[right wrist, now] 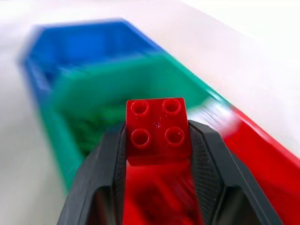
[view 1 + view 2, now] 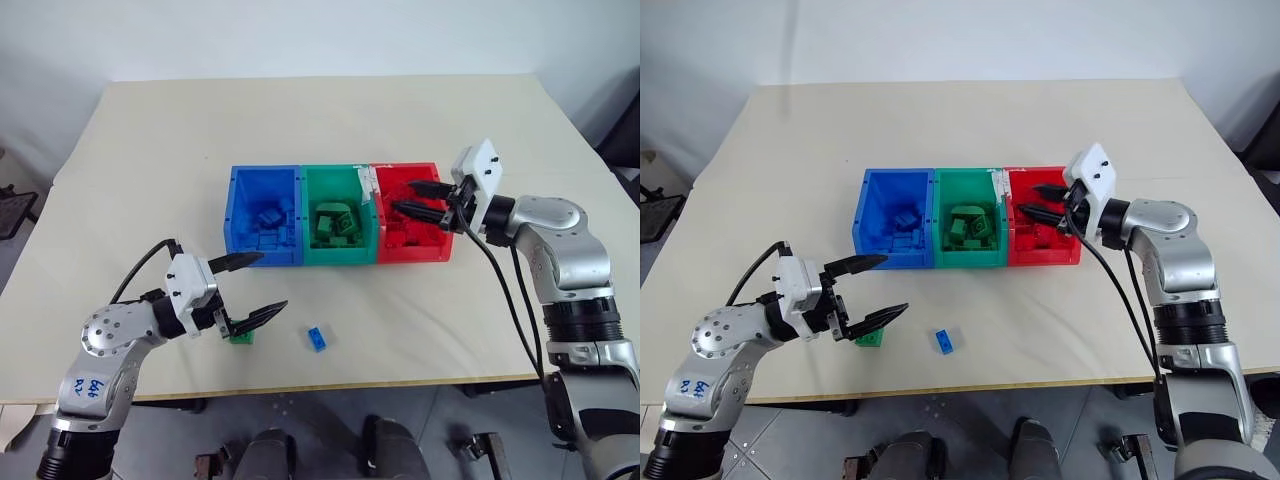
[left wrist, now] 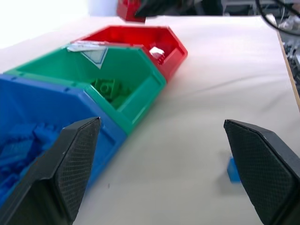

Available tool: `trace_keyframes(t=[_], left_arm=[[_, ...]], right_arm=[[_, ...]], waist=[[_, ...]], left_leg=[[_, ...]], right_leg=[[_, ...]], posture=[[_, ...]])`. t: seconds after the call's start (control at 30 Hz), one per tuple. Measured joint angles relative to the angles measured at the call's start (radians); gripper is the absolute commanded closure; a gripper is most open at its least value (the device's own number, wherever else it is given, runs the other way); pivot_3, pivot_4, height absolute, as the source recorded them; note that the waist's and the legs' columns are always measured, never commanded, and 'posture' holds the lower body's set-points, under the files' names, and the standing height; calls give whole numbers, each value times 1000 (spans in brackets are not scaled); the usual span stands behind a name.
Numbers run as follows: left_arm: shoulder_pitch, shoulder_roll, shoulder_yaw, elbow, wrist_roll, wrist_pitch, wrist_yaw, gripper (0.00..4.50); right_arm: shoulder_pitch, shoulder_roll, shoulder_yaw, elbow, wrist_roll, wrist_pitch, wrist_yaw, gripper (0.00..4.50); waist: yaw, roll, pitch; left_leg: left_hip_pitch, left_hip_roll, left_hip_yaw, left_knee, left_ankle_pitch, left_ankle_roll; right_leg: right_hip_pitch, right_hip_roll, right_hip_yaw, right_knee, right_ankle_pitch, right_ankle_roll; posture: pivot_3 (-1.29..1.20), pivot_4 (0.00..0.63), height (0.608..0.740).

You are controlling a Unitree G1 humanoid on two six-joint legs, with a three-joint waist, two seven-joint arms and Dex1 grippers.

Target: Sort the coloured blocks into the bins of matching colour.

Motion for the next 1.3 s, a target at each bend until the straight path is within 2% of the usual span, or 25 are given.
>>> trace_keyframes(t=[0.17,0.23,0.27,0.33,0.47,0.63,0.87,1.03,1.17,1.3], left_arm=[[-9,-5,-4,20,-3,6,-4,0],[-24,-10,-14,30,-3,17,-5,0],[-26,-11,-15,30,-3,18,-5,0],[-36,-11,-20,32,-3,22,-8,0],[-38,18,-22,68,1,10,-37,0],[-24,111,-26,123,15,-26,-154,0],[7,176,-28,152,19,-57,-258,0],[46,176,-12,125,17,-70,-243,0],[121,176,12,63,9,-49,-225,0],[165,176,53,27,3,-28,-194,0]], right_arm=[[-21,18,-6,84,-27,-60,-26,1056],[-16,23,-7,82,-28,-93,-18,259],[-14,23,-8,78,-27,-106,-13,30],[18,8,-25,40,-13,-135,17,30],[177,-72,-51,-146,89,-120,164,30],[367,-185,-64,-330,140,-101,292,30],[623,-309,-90,-378,100,-243,413,30],[628,-278,-38,-429,92,-241,400,30],[532,-193,125,-552,89,-96,350,30],[412,-90,263,-577,42,-11,291,30]], waist=[[-7,0,0],[-9,0,0],[-8,0,0],[-3,0,0],[9,0,0],[8,0,0],[18,1,1],[4,1,1],[4,1,1],[13,1,1]], left_leg=[[0,0,0,-1,0,0],[0,0,0,0,0,0],[0,0,0,0,0,0],[0,0,-1,0,0,0],[-1,0,-1,-1,0,0],[-1,0,0,1,0,0],[0,0,1,1,-1,1],[2,1,2,1,-1,1],[1,3,1,1,-1,1],[0,2,0,3,-1,1]], right_leg=[[0,0,0,0,0,0],[0,0,0,0,0,0],[0,0,0,0,0,0],[0,0,0,0,0,0],[0,0,-1,-1,0,0],[1,0,-1,-3,0,0],[2,0,0,-4,0,0],[2,0,1,-3,0,0],[2,1,0,-2,0,0],[2,1,0,-3,0,0]], posture=[[0,150,740],[0,150,740],[0,150,740],[0,150,740],[0,150,740],[0,150,740],[0,150,740],[0,150,740],[0,150,740],[0,150,740]])
